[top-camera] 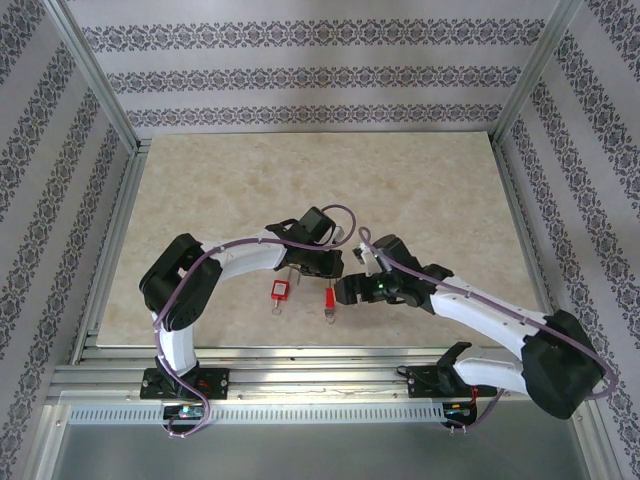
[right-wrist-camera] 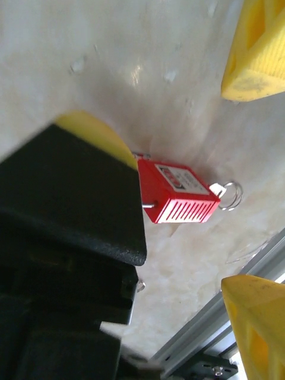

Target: Unlock with the key

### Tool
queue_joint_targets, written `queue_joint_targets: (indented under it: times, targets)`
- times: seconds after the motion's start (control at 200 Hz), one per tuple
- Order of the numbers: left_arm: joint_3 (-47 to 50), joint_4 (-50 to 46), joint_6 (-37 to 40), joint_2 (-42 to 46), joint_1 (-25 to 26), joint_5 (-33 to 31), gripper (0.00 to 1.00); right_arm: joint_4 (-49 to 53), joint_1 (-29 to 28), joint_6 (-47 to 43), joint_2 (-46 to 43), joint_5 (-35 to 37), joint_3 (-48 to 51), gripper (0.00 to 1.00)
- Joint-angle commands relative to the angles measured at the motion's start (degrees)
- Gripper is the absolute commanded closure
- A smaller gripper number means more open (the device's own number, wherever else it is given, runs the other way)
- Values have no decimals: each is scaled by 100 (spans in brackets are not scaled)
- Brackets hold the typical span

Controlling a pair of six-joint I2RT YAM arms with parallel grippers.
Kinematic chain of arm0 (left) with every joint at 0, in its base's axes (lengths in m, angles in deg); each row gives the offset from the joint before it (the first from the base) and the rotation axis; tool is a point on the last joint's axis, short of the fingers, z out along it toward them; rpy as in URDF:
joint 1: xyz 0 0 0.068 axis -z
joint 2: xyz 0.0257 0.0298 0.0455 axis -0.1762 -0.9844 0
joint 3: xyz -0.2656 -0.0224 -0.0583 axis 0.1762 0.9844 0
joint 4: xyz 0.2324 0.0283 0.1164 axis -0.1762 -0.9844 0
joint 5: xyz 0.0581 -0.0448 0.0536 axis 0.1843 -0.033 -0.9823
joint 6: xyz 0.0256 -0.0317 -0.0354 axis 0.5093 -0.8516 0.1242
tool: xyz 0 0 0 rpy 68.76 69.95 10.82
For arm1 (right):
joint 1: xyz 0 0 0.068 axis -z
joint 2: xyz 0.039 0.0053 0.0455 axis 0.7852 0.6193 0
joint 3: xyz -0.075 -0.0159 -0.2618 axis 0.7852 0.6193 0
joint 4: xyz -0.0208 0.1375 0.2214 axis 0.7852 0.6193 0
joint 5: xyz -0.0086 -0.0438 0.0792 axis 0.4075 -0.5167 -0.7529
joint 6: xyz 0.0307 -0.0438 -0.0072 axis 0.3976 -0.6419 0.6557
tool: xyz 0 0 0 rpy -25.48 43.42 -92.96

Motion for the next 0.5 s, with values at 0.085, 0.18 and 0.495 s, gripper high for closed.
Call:
queue_joint_targets:
  times: [0.085,0.18,0.495]
  targets:
    - [111,-232,-35,-248,72,-324,100,-1288,-425,1101,539,504,387,27]
    - [115,-200,-62,-239,73,-317,100,-1829,-591,1359,794,757,506,31]
    - [306,144,-176,-167,67,-144,100,-2945,-723,1816,1563,924,529,65]
